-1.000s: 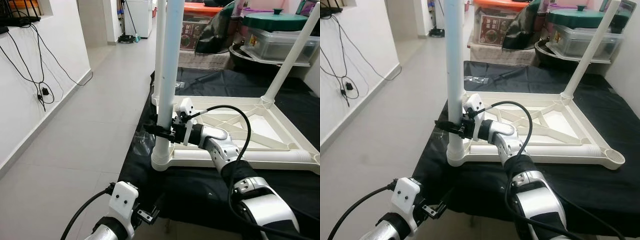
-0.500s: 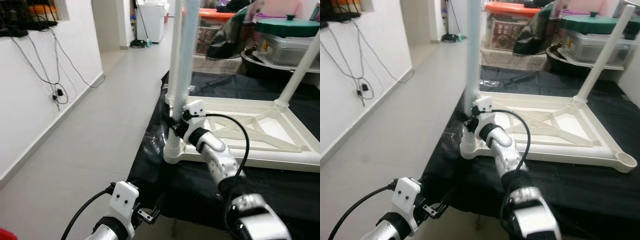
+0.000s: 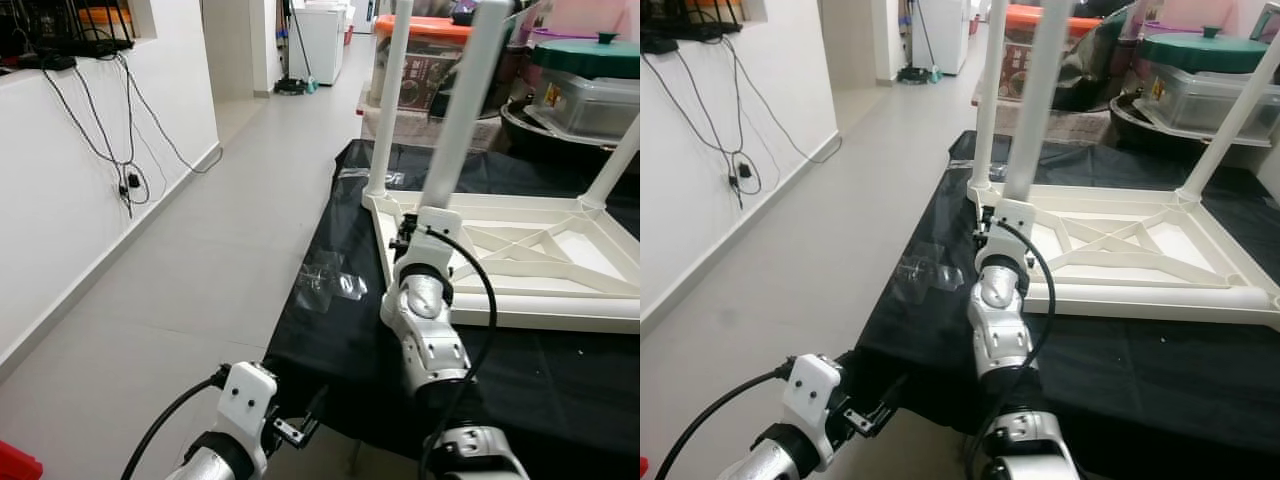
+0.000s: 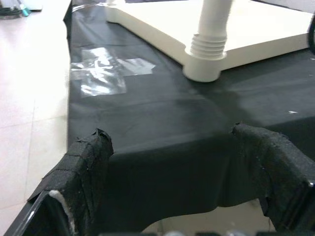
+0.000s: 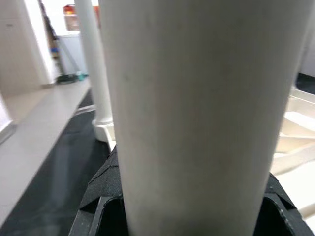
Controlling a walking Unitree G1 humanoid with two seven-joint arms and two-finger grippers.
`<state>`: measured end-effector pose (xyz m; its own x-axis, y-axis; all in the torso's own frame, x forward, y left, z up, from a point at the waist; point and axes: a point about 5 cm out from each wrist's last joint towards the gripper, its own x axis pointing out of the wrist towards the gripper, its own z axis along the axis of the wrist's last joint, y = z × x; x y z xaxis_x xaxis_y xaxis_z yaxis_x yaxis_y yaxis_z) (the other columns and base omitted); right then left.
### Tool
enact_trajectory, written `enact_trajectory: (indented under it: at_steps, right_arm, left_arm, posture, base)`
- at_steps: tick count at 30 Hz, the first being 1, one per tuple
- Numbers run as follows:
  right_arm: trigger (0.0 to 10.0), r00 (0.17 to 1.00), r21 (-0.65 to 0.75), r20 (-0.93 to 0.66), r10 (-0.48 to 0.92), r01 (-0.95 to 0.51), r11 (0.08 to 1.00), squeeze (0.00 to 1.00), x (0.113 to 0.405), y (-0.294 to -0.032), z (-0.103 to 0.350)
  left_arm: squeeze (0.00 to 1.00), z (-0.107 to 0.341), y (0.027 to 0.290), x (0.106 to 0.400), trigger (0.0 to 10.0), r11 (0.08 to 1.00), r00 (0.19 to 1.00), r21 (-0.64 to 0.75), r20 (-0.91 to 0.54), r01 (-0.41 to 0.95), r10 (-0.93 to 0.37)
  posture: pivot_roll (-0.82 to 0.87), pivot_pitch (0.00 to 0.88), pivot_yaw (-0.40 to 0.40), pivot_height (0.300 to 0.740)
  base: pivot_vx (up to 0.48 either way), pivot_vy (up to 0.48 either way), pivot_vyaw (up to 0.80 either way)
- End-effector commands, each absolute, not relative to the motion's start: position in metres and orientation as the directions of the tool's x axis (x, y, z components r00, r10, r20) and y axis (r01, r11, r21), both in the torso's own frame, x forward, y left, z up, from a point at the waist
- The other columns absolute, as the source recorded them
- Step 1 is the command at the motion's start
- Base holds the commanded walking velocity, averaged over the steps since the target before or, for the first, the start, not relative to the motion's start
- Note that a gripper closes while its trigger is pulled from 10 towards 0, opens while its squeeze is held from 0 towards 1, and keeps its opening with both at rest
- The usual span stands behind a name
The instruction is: Building children table
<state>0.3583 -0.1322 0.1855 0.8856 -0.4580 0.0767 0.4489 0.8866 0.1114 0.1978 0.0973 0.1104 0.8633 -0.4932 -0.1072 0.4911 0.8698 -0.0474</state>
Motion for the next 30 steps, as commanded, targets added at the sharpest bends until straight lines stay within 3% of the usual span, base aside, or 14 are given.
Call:
enact_trajectory:
  at_steps: [1,9,10,11,14,15,19,20,21,22,25,28,30]
  right_arm:
    - [0.0,0.826,0.161,-0.117,-0.552,0.564,0.810,0.00,0.348,-0.129,0.153]
    - [0.0,0.834,0.174,-0.127,-0.538,0.552,0.815,0.00,0.344,-0.117,0.154]
    - [1.5,0.847,0.168,-0.111,-0.520,0.532,0.830,0.00,0.344,-0.115,0.156]
    - [10.0,0.859,0.161,-0.092,-0.504,0.513,0.843,0.00,0.344,-0.115,0.159]
    - [10.0,0.870,0.158,-0.073,-0.488,0.493,0.856,0.00,0.344,-0.114,0.161]
    - [10.0,0.884,0.161,-0.058,-0.464,0.467,0.870,1.00,0.343,-0.113,0.164]
    - [10.0,0.887,0.152,-0.020,-0.462,0.459,0.875,1.00,0.341,-0.116,0.170]
    - [10.0,0.888,0.146,-0.011,-0.459,0.455,0.878,0.44,0.341,-0.117,0.171]
    - [10.0,0.888,0.146,-0.011,-0.459,0.455,0.878,0.44,0.341,-0.117,0.171]
    - [10.0,0.898,0.154,-0.003,-0.440,0.435,0.887,0.00,0.342,-0.118,0.171]
    - [10.0,0.931,0.182,0.050,-0.363,0.349,0.919,0.00,0.344,-0.127,0.174]
    - [10.0,0.973,0.251,0.104,-0.205,0.173,0.952,0.00,0.351,-0.135,0.178]
    - [10.0,0.973,0.251,0.104,-0.205,0.173,0.952,0.00,0.351,-0.135,0.178]
  left_arm:
    - [0.00,0.109,0.097,0.197,10.0,0.868,0.861,-0.040,-0.112,0.495,-0.496]
    - [0.00,0.109,0.097,0.198,10.0,0.867,0.860,-0.037,-0.111,0.497,-0.498]
    - [0.00,0.109,0.097,0.198,10.0,0.867,0.860,-0.037,-0.112,0.498,-0.498]
    - [0.00,0.109,0.097,0.198,10.0,0.866,0.859,-0.038,-0.113,0.499,-0.500]
    - [0.00,0.108,0.097,0.198,10.0,0.865,0.858,-0.038,-0.114,0.500,-0.501]
    - [0.00,0.108,0.097,0.199,10.0,0.864,0.857,-0.039,-0.116,0.501,-0.502]
    - [0.00,0.108,0.098,0.199,10.0,0.863,0.856,-0.038,-0.117,0.503,-0.504]
    - [0.00,0.108,0.098,0.199,10.0,0.863,0.856,-0.038,-0.118,0.503,-0.504]
    - [0.00,0.108,0.098,0.199,10.0,0.863,0.856,-0.038,-0.118,0.503,-0.504]
    - [0.00,0.108,0.098,0.199,10.0,0.863,0.855,-0.037,-0.118,0.504,-0.504]
    - [0.00,0.108,0.098,0.199,10.0,0.863,0.856,-0.035,-0.118,0.504,-0.504]
    - [0.00,0.108,0.098,0.200,10.0,0.863,0.856,-0.032,-0.117,0.504,-0.504]
    - [0.00,0.108,0.098,0.200,10.0,0.863,0.856,-0.032,-0.117,0.504,-0.504]
  posture:
    - [0.12,0.037,-0.057,0.740]
    - [0.11,0.041,-0.051,0.740]
    - [0.11,0.040,-0.050,0.740]
    - [0.11,0.041,-0.048,0.740]
    - [0.11,0.042,-0.047,0.740]
    - [0.11,0.040,-0.046,0.740]
    - [0.11,0.040,-0.044,0.740]
    - [0.11,0.040,-0.044,0.740]
    - [0.11,0.040,-0.044,0.740]
    - [0.11,0.041,-0.041,0.740]
    - [0.11,0.040,-0.043,0.740]
    - [0.11,0.040,-0.042,0.740]
    - [0.11,0.040,-0.042,0.740]
  base:
    - [0.000,0.000,0.00]
    - [0.000,0.000,0.00]
    - [0.000,0.000,0.00]
    - [0.000,0.000,0.00]
    - [0.000,0.000,0.00]
    - [0.000,0.000,0.00]
    - [0.000,0.000,0.00]
    - [0.000,0.000,0.00]
    - [0.000,0.000,0.00]
    - [0.000,0.000,0.00]
    - [0.000,0.000,0.00]
    - [0.000,0.000,0.00]
    - [0.000,0.000,0.00]
